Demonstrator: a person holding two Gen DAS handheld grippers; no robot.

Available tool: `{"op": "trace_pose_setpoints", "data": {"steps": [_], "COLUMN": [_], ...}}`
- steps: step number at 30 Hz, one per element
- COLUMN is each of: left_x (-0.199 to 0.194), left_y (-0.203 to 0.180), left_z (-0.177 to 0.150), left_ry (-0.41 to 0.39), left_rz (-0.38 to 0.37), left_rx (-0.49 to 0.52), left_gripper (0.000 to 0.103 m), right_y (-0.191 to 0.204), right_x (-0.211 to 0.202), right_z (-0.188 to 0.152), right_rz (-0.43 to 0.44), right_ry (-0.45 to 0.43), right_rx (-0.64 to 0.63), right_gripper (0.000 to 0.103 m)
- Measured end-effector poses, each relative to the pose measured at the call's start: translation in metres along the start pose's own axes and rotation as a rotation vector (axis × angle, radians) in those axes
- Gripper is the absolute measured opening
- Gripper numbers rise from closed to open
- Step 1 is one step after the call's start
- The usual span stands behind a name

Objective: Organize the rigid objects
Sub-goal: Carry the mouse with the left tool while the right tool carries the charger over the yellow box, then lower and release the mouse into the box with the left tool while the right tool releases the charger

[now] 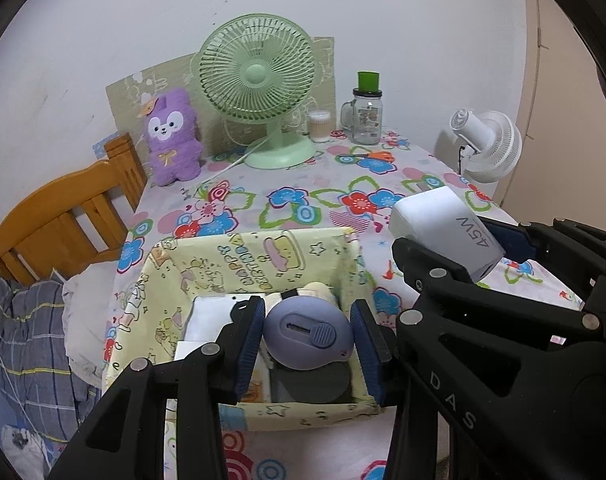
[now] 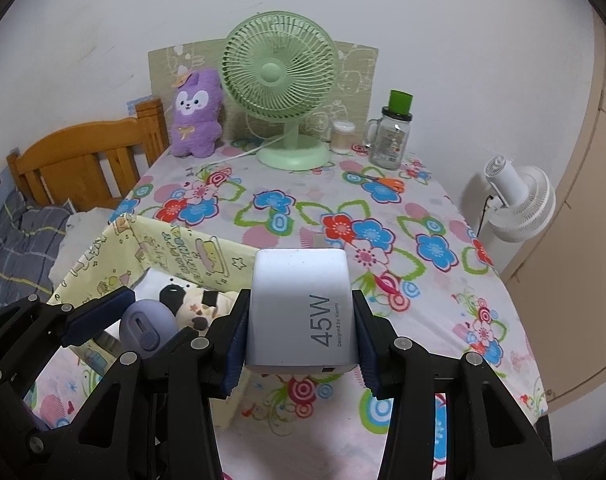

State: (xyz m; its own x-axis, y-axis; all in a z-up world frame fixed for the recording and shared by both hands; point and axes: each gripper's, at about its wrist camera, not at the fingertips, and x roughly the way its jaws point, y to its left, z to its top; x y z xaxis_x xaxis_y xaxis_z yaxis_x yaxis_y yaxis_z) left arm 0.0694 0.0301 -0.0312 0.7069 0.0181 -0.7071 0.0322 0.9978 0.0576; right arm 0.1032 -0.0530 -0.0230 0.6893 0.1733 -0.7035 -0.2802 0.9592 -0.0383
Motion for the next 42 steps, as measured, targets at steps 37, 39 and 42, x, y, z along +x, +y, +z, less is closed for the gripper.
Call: {"op": "trace_pose_setpoints", "data": {"steps": [37, 39, 42], "left_x": [0.059, 0.063, 0.067], "left_y": [0.068, 0.071, 0.075], "left_z": [-0.008, -0.009, -0.011], "left_ry": [0.1, 0.108, 0.12], "left_rz": [-0.005, 0.003, 0.016], "left_rx": [-0.093, -0.096, -0.104], "left_gripper": [0.046, 0.046, 0.047], "right_y": [0.062, 0.064, 0.067], "right_x": [0.069, 0.072, 0.076], "right_z": [0.015, 0.015, 0.014], "right_rz": [0.048, 0.055, 0.064], "right_ry": [0.099, 0.107, 0.115], "right_rx": [-0.069, -0.069, -0.075], "right_gripper": [0.05, 0.05, 0.05]}}
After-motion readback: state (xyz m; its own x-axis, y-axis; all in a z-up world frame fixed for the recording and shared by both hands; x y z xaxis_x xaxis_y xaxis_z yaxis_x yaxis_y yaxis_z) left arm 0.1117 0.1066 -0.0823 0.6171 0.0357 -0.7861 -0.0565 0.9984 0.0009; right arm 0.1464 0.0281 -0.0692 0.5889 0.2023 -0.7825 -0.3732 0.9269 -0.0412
